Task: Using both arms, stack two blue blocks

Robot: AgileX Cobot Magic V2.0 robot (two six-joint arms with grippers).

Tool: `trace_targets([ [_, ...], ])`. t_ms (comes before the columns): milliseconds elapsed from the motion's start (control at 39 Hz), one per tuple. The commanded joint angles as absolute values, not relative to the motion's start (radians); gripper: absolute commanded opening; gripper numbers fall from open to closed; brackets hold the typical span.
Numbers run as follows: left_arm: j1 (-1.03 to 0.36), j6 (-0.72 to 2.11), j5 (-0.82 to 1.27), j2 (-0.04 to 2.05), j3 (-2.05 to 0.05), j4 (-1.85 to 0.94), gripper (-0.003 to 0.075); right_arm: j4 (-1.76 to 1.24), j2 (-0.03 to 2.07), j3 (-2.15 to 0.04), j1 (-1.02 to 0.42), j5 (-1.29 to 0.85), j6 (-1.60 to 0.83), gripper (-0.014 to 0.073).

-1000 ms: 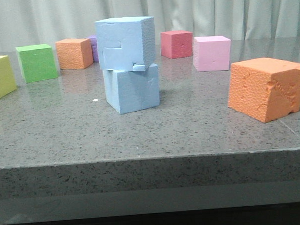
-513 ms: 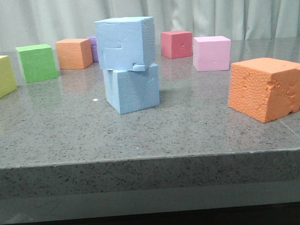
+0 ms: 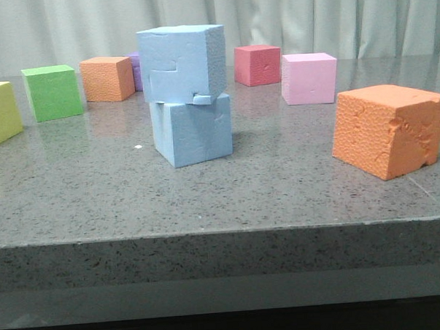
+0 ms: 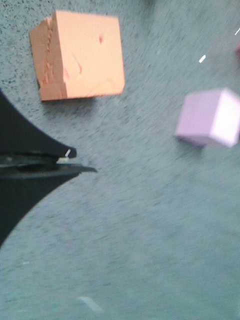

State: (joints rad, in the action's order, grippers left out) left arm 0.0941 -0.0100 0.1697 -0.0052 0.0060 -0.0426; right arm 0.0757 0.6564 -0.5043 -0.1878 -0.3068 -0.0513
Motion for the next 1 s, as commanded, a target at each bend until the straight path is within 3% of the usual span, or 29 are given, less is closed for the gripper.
trace_targets([
  [0, 0.095, -0.010, 0.079, -0.023, 0.008, -0.051, -0.0020, 0.000, 0.542, -0.398, -0.178, -0.076, -0.201, -0.0060],
  [231, 0.095, -0.010, 0.079, -0.023, 0.008, -0.051, -0.0020, -0.133, 0.252, -0.137, -0.061, -0.067, -0.229, -0.0060],
  [513, 0.095, -0.010, 0.079, -0.023, 0.008, -0.051, -0.0020, -0.216, -0.021, 0.023, 0.036, -0.122, -0.225, -0.0060],
  [974, 0.095, -0.010, 0.079, -0.023, 0.008, -0.051, -0.0020, -0.215, -0.028, 0.022, 0.037, -0.183, -0.220, -0.0060],
])
